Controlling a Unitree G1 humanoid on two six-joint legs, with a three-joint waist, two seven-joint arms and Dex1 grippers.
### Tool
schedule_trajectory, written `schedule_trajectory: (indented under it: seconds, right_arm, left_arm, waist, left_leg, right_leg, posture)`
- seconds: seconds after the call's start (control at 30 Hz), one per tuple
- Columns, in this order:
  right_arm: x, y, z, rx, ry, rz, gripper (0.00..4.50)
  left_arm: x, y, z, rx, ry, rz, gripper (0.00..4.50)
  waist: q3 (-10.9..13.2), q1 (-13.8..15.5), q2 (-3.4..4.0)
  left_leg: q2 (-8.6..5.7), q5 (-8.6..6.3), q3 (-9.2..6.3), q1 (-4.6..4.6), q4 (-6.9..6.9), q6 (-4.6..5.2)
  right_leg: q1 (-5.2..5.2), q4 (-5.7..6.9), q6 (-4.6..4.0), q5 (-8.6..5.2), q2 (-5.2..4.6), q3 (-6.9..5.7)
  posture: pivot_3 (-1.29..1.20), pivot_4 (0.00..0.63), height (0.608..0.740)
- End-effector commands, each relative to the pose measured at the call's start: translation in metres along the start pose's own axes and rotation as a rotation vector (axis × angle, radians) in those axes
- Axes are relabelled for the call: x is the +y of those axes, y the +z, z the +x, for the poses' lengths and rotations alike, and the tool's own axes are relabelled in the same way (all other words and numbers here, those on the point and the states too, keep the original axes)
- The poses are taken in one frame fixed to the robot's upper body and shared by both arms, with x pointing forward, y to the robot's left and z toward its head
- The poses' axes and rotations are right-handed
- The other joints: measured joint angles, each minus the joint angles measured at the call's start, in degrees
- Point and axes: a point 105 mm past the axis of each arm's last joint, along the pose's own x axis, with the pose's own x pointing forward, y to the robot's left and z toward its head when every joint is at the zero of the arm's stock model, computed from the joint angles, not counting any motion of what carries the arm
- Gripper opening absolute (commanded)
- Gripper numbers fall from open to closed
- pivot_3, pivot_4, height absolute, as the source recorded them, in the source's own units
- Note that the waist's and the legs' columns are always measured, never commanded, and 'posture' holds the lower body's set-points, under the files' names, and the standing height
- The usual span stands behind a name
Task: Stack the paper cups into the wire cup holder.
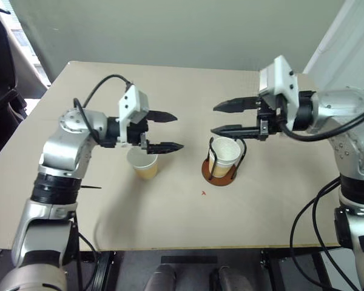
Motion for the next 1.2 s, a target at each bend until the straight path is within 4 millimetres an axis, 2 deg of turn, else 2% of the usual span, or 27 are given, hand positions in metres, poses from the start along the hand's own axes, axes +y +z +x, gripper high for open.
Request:
schedule_trajectory:
  seconds: [0.03, 0.2, 0.43, 0.77, 1.2]
  right_arm:
    - [-0.001, 0.004, -0.011, -0.025, -0.035, 0.002, 2.36]
    - [-0.001, -0.008, -0.015, 0.020, -0.034, 0.033, 2.36]
    - [0.001, -0.014, -0.020, 0.053, -0.010, 0.052, 2.36]
    - [0.003, -0.018, -0.026, 0.073, 0.002, 0.062, 2.36]
    - [0.003, -0.020, -0.027, 0.092, 0.005, 0.064, 2.36]
  left_arm:
    - [0.001, 0.011, -0.019, 0.028, 0.027, 0.079, 4.50]
    - [-0.003, 0.002, -0.033, 0.147, 0.013, 0.143, 4.50]
    - [-0.005, -0.020, -0.044, 0.325, 0.009, 0.237, 4.50]
    - [-0.006, -0.024, -0.040, 0.347, 0.009, 0.265, 4.50]
    - [-0.009, -0.051, -0.042, 0.442, -0.011, 0.285, 4.50]
  waist:
    - [0.0, 0.0, 0.00]
    - [0.0, -0.1, 0.00]
    - [0.0, -0.1, 0.01]
    - [0.0, -0.2, 0.01]
    - [0.0, -0.3, 0.01]
  left_leg:
    - [0.00, 0.00, 0.01, 0.00, -0.01, 0.00]
    - [0.00, 0.01, -0.02, 0.00, -0.03, -0.02]
    - [0.00, 0.01, -0.05, 0.01, -0.05, -0.02]
    - [0.01, 0.01, -0.08, -0.02, -0.07, -0.03]
    - [0.01, 0.01, -0.09, -0.02, -0.09, -0.02]
  right_leg:
    - [-0.01, 0.00, 0.00, 0.00, 0.00, 0.01]
    - [-0.02, 0.03, -0.02, -0.01, 0.00, 0.02]
    - [-0.05, 0.05, -0.07, -0.03, 0.00, 0.01]
    - [-0.06, 0.07, -0.10, -0.04, 0.00, -0.02]
    - [-0.07, 0.09, -0.12, -0.04, 0.00, -0.02]
  posture:
    - [0.00, 0.150, 0.740]
    - [0.00, 0.150, 0.740]
    - [0.00, 0.150, 0.740]
    - [0.00, 0.150, 0.740]
    - [0.00, 0.150, 0.740]
